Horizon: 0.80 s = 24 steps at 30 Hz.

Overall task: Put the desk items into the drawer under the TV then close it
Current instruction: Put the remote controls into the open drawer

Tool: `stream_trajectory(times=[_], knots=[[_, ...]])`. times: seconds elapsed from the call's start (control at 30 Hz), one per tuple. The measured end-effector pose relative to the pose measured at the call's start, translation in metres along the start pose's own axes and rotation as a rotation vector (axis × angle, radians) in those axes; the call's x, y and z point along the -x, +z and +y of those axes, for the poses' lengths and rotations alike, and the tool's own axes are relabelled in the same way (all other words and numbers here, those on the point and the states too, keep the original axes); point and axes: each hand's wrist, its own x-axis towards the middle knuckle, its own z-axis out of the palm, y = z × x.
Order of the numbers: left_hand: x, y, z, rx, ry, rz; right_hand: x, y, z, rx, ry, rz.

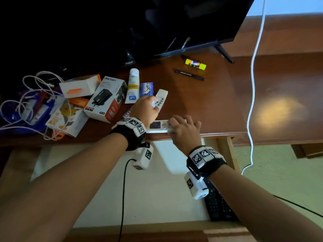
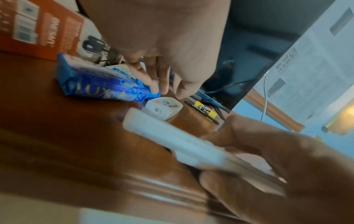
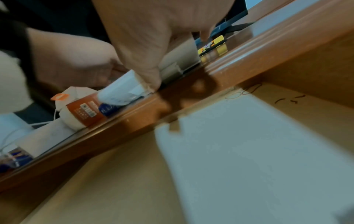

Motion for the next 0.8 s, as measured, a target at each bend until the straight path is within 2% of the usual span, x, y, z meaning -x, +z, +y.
stream_trajectory(times=[0.1,0.17,0.23,0.37,0.5,0.6,0.67,0.8], knots=[[-0.012,0.007,0.006,-0.121,0.06,-0.045,0.021,0.001,0.007,-0.01,-0.001,0.105],[-0.016,0.01,0.011,-0.185,0.039,-0.057,0.036,-0.002,0.013,-0.04,0.009,0.08],[-0.019,0.014,0.014,-0.247,0.009,-0.055,0.051,-0.002,0.022,-0.093,0.034,0.006],[-0.018,0.02,0.02,-0.285,-0.025,-0.095,0.087,-0.005,0.035,-0.247,0.149,-0.254],[-0.007,0.023,0.028,-0.192,-0.018,-0.135,0.123,-0.001,0.043,-0.358,0.27,-0.452],[0.013,0.024,0.041,-0.147,0.002,-0.156,0.129,0.012,0.046,-0.429,0.417,-0.526],[0.036,0.025,0.047,-0.041,-0.002,-0.173,0.126,0.023,0.046,-0.489,0.525,-0.522],[0.099,0.031,0.036,0.187,0.032,-0.249,0.12,0.036,0.043,-0.583,0.665,-0.411]])
